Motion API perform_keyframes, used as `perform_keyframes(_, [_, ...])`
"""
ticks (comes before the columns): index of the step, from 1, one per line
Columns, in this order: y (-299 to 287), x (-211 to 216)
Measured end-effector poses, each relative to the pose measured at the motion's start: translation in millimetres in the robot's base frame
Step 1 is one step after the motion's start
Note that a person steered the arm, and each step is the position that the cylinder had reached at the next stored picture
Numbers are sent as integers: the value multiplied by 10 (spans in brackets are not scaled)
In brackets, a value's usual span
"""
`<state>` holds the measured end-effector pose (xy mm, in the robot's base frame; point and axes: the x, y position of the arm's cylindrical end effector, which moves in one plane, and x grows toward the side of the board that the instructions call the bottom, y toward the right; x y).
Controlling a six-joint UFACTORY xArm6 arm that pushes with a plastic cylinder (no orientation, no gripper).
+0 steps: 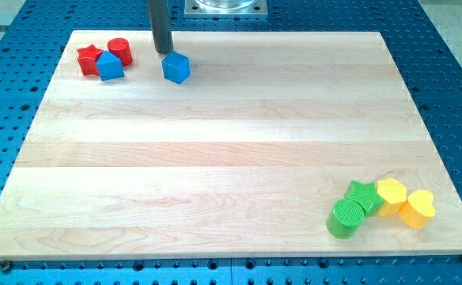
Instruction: Move the blue blocks to the bottom right of the red star
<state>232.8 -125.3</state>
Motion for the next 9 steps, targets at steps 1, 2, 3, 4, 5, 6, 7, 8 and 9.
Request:
perform_keyframes(1, [-240,0])
perform_keyframes(2, [-378,0])
perform_keyframes(3, [-460,-75])
perform_keyframes(4, [-947,-82])
perform_keyframes(5, [-1369,112])
perform_keyframes(6, [-1513,517])
perform_keyframes(7, [-1458,692])
perform_keyframes(8, [-1102,667])
perform_keyframes(9, [-788,661])
